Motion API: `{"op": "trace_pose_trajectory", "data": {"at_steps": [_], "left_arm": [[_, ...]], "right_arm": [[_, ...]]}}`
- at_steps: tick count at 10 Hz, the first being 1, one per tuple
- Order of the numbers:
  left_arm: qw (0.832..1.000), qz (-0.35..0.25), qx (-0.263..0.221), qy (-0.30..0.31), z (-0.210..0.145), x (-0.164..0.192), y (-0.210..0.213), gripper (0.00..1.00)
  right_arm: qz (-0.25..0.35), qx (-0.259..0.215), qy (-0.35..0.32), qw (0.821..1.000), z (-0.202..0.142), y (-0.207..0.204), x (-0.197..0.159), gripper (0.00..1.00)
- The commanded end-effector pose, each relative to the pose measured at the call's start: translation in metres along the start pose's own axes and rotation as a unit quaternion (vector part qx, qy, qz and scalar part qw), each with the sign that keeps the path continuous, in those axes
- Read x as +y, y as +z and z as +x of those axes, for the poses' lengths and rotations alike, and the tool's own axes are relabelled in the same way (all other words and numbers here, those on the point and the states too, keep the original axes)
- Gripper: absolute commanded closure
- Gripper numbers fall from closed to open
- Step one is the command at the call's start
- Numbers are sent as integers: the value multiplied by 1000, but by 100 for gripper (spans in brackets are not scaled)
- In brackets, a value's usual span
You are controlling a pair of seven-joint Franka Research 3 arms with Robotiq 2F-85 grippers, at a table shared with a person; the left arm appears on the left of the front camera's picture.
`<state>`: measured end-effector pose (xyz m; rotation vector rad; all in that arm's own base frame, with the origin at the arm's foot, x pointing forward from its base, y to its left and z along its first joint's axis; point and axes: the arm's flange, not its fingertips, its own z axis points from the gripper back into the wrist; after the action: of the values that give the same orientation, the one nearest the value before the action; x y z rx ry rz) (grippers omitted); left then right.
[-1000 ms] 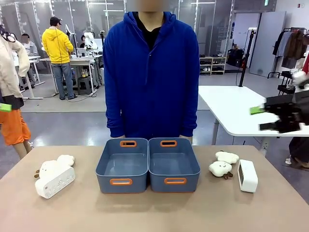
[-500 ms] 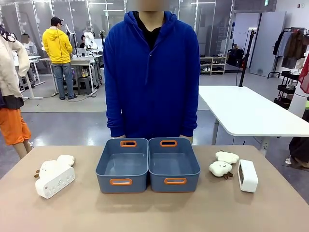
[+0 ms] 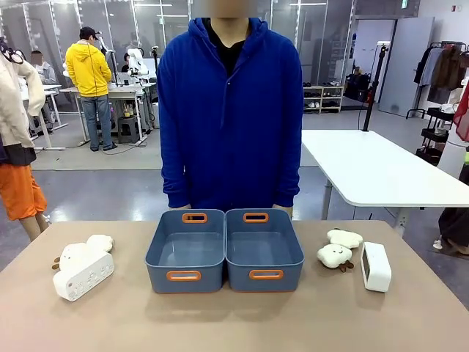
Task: Sort the digital clocks into the basket.
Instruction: Pick up the Digital clock from the table and place it into the empty Plastic storage basket.
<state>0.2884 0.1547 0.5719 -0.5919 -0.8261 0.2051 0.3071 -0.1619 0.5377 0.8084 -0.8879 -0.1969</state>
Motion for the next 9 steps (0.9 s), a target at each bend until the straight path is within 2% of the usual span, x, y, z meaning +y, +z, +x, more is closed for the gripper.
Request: {"op": "trace_pose_trajectory", "data": {"at_steps": [1,9], "left_arm": [[1000,5,-2,-3,0,0,-1,0],[1000,5,-2,-3,0,0,-1,0]], "right_arm": [[2,-1,-2,1000,0,0,-2,0],[2,-1,-2,1000,0,0,-2,0]]}}
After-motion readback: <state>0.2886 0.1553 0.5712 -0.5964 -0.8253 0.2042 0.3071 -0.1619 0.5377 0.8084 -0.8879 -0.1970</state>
